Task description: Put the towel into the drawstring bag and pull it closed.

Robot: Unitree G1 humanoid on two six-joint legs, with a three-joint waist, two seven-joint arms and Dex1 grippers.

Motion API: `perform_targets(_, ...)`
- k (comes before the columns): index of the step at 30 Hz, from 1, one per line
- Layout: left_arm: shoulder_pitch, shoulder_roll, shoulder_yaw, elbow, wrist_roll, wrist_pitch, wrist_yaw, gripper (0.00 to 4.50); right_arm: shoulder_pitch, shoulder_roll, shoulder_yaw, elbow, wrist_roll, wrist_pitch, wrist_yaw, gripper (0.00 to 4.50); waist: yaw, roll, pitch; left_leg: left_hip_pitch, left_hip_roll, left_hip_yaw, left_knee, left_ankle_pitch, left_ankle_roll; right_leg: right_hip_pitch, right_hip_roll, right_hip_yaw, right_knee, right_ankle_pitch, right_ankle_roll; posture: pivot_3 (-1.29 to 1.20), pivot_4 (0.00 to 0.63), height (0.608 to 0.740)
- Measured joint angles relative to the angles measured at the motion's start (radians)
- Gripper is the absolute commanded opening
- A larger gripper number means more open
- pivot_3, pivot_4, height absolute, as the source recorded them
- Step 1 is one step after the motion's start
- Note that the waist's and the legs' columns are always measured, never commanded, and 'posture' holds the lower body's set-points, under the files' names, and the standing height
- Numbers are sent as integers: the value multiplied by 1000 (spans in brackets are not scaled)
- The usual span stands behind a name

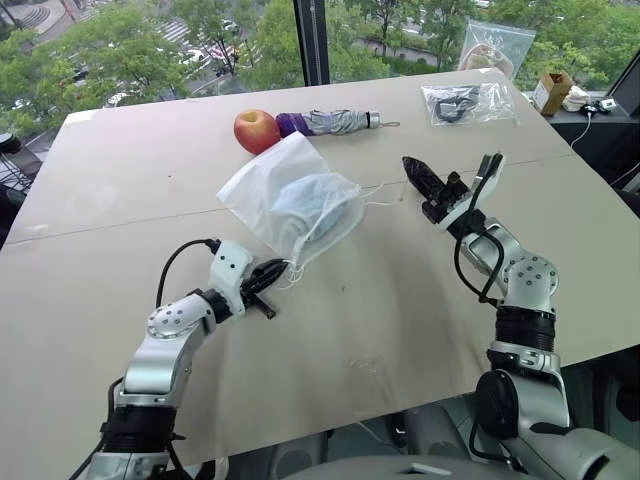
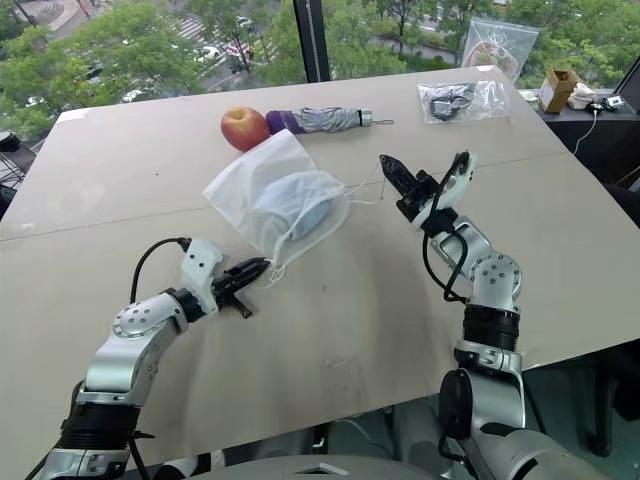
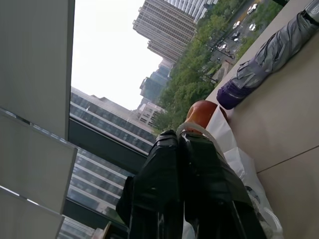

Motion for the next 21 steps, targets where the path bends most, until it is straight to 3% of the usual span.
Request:
perform_targets(3, -19, -10, 40, 50, 14, -46, 56, 23, -31, -12, 10, 49, -96, -100, -31, 0, -2, 0, 0, 0, 0, 0, 0, 0, 0, 0, 0, 0, 1, 0, 0, 0, 150, 740)
perform_targets(5, -70, -7, 96, 144, 130, -199, 216, 23, -98, -82, 33, 194, -328, -336, -136, 0, 4, -1, 0, -1, -1, -1, 0, 0, 0, -1, 0, -1, 0, 0, 0, 0, 150, 740)
perform_targets(9, -126, 40, 183, 219, 279, -353, 440, 23, -120, -151, 40, 353, -559, -608, -248, 0, 10, -1, 0, -3, -2, 1, -2, 0, 0, -2, -2, 0, -1, 3, -3, 0, 150, 740)
perform_targets(14, -140, 25, 204, 247, 365, -398, 632, 23, -124, -151, 35, 467, -670, -771, -411, 0, 1, -1, 0, -7, -4, 6, -9, 0, 0, -9, -9, 4, -1, 3, -2, 0, 150, 740)
perform_targets(21, -142, -1, 273, 274, 364, -325, 820, 23, -116, -151, 3, 491, -712, -832, -637, 0, 1, -1, 0, -6, -4, 6, -9, 0, 0, -10, -10, 4, -1, 3, -2, 0, 150, 740)
